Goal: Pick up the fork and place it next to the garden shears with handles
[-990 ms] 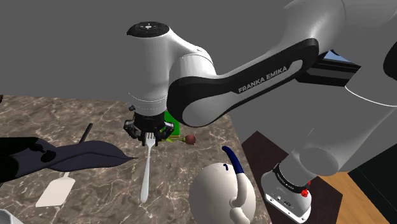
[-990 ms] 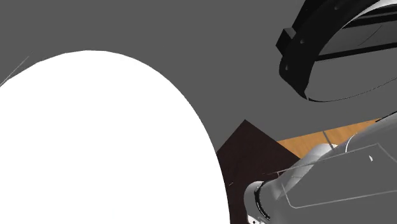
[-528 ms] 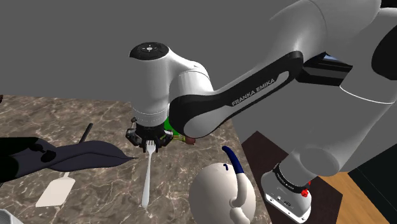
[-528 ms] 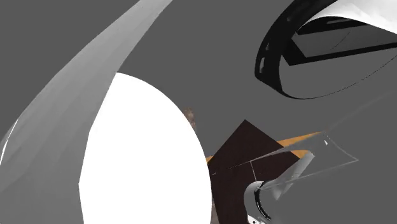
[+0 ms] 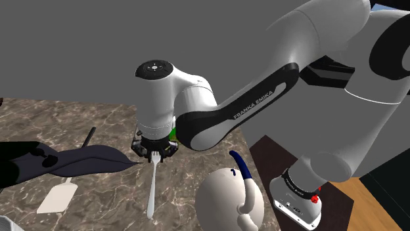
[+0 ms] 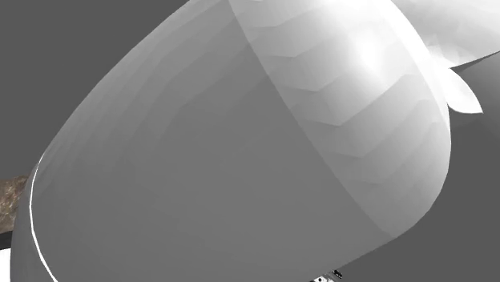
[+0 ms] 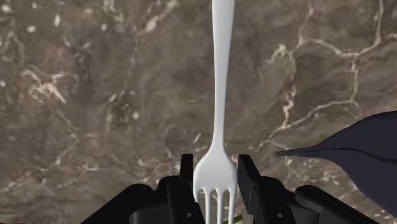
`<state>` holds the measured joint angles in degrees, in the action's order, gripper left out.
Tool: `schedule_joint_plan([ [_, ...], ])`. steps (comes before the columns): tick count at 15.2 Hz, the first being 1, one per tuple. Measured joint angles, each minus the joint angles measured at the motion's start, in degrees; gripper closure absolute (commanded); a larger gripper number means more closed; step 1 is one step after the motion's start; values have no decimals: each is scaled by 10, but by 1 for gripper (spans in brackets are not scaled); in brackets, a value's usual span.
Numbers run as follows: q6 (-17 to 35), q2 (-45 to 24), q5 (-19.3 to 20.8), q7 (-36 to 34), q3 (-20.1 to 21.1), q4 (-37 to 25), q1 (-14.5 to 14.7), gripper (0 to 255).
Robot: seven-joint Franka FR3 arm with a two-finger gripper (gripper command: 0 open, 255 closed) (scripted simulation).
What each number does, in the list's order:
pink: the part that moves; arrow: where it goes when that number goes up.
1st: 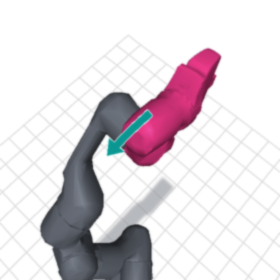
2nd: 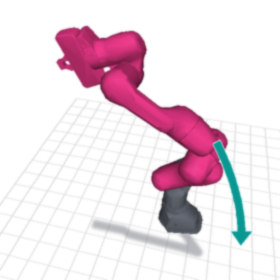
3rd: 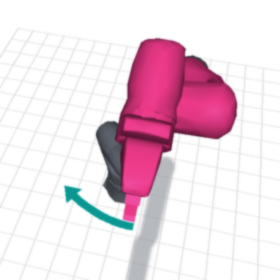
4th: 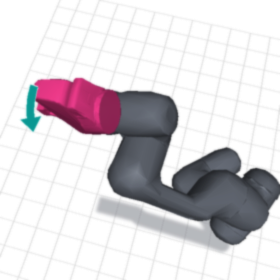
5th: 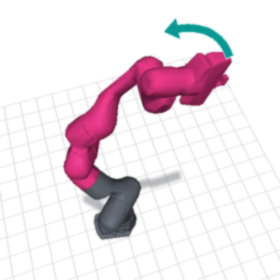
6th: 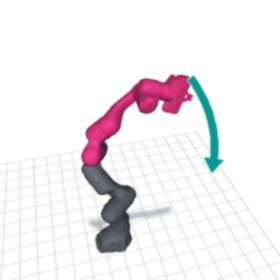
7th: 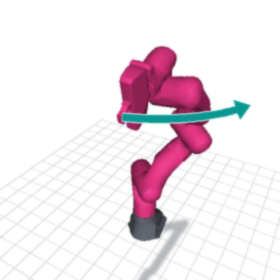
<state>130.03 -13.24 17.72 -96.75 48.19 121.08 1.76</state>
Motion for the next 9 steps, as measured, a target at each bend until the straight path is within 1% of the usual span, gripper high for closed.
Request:
schedule_joint_plan([
  [4,1,0,1,-1,0,0,0,255],
  [5,1,0,1,-1,0,0,0,0],
  [9,1,0,1,-1,0,0,0,0],
])
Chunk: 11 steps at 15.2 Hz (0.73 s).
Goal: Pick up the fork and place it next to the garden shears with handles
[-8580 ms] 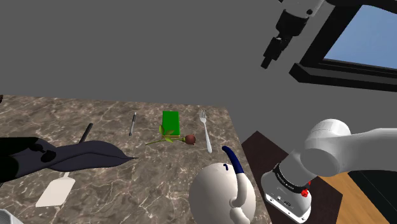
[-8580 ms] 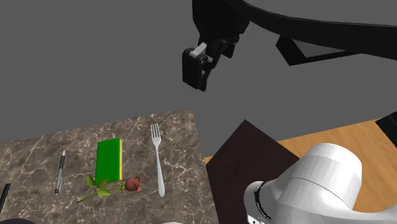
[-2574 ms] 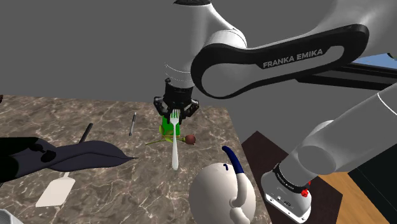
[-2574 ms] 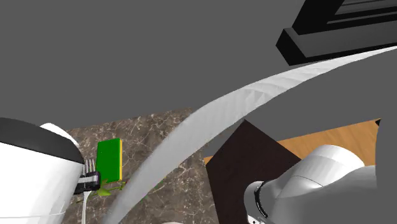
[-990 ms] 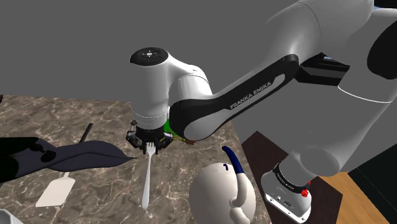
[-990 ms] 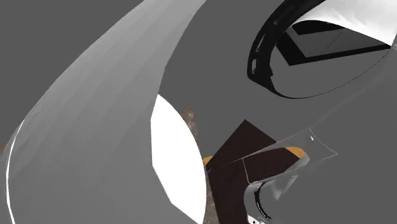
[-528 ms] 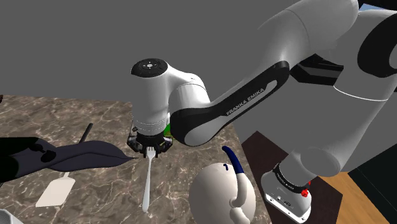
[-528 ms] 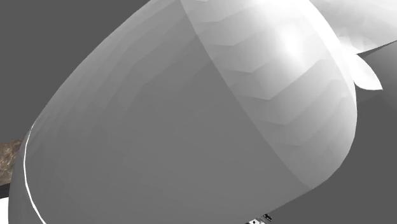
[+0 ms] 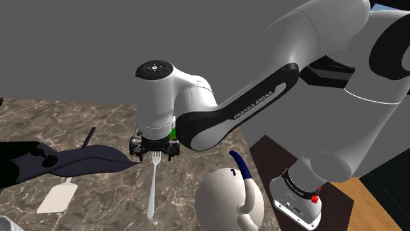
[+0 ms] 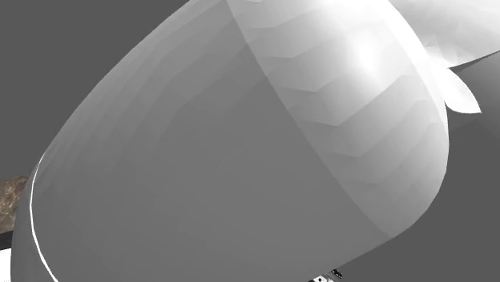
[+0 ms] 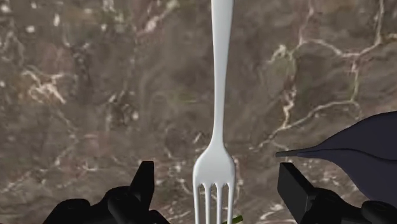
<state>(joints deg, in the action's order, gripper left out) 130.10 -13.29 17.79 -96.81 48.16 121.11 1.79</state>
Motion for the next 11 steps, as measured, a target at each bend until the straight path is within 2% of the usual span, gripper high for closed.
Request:
schedule_joint_plan([
  [3,-6,7,-7,5,3,-2,-3,0],
  [6,-44,46,-50,34,19,-18,-18,0],
  [11,-57,54,-60,40,22,-25,-19,0],
])
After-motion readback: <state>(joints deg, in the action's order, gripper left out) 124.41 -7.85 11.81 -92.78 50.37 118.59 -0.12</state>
